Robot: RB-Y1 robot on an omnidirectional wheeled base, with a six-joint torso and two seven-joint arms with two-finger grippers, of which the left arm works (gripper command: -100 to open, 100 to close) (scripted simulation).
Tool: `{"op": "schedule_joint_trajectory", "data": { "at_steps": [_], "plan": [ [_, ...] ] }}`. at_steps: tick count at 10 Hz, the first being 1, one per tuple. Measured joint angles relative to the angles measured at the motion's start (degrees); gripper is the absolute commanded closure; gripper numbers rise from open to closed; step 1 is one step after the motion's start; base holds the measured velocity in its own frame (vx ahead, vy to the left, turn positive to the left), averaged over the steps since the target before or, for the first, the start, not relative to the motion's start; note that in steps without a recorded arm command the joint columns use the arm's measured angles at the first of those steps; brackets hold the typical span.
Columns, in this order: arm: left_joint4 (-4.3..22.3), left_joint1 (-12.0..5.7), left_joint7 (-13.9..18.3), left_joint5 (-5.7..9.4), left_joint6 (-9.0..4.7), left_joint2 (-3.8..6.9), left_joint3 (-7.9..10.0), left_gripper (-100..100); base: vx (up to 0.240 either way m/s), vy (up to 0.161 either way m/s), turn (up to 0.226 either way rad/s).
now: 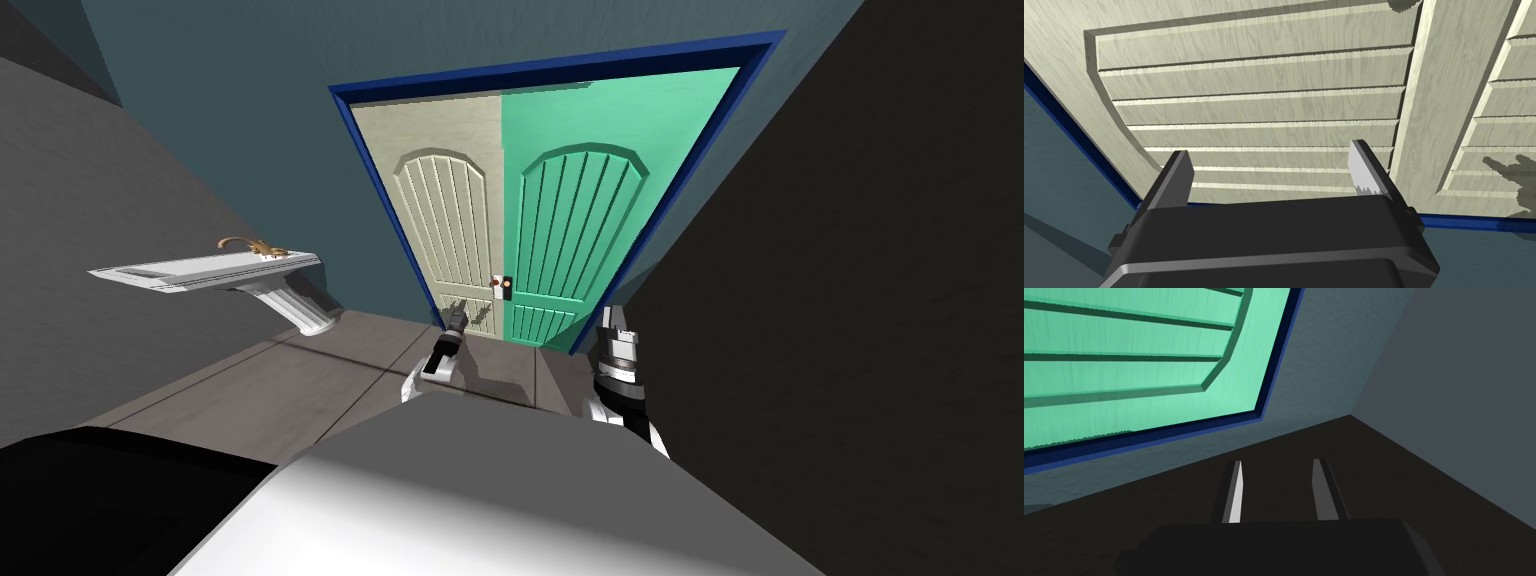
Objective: Pull the door open
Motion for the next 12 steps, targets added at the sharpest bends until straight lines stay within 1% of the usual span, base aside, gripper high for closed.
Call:
{"op": "schedule_joint_trajectory", "data": {
  "at_steps": [2,4,5,7,8,9,12],
  "plan": [
    [2.7,-1.19,0.2,0.34,0.23,0.03,-0.12,-100,0.148,0.028,-0.050],
    [4.7,-1.88,0.5,0.69,0.69,0.09,-0.33,-100,0.145,0.023,-0.039],
    [6.1,-2.64,0.6,0.82,0.68,0.11,-0.30,-100,0.105,0.002,-0.034],
    [7.9,-3.54,1.1,1.19,0.79,0.52,-0.27,-100,0.094,0.004,-0.039],
    [9.0,-4.18,1.2,1.34,1.09,0.45,-0.31,-100,0.122,0.016,-0.040],
    [10.6,-4.89,1.2,1.43,0.99,0.31,-0.32,-100,0.151,0.022,-0.051],
    [14.3,-6.46,1.8,2.07,1.07,0.76,-0.47,-100,0.196,0.018,-0.056]
  ]
}}
